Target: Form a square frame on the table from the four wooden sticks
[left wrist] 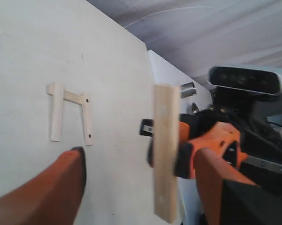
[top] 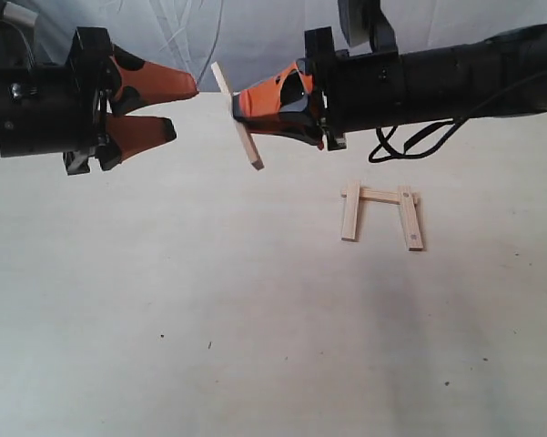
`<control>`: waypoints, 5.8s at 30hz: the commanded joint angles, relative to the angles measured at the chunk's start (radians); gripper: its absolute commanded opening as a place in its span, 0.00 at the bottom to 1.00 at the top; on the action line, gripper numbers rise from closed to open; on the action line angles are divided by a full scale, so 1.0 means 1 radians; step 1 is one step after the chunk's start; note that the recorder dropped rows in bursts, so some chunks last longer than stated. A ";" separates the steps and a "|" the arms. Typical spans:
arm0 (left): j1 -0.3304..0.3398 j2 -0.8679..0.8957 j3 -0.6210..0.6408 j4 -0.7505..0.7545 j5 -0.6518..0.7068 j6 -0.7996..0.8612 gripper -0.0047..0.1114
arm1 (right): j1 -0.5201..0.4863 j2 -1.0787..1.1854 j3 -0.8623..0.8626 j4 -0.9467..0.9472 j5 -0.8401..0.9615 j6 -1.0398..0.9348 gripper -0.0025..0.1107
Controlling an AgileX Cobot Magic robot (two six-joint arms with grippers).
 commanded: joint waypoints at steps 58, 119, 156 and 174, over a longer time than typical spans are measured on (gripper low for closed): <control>0.000 -0.002 -0.022 0.024 -0.312 -0.021 0.04 | 0.005 -0.076 -0.019 -0.214 -0.104 0.038 0.39; 0.000 -0.059 -0.045 0.074 -0.259 -0.166 0.55 | 0.574 -0.294 -0.075 -1.921 -0.620 1.358 0.01; 0.000 -0.037 -0.046 0.146 0.001 0.009 0.09 | 0.046 -0.128 -0.075 -0.409 0.014 0.108 0.01; 0.000 -0.037 -0.046 0.149 -0.051 -0.017 0.48 | 0.039 -0.128 -0.075 -0.277 0.014 0.102 0.01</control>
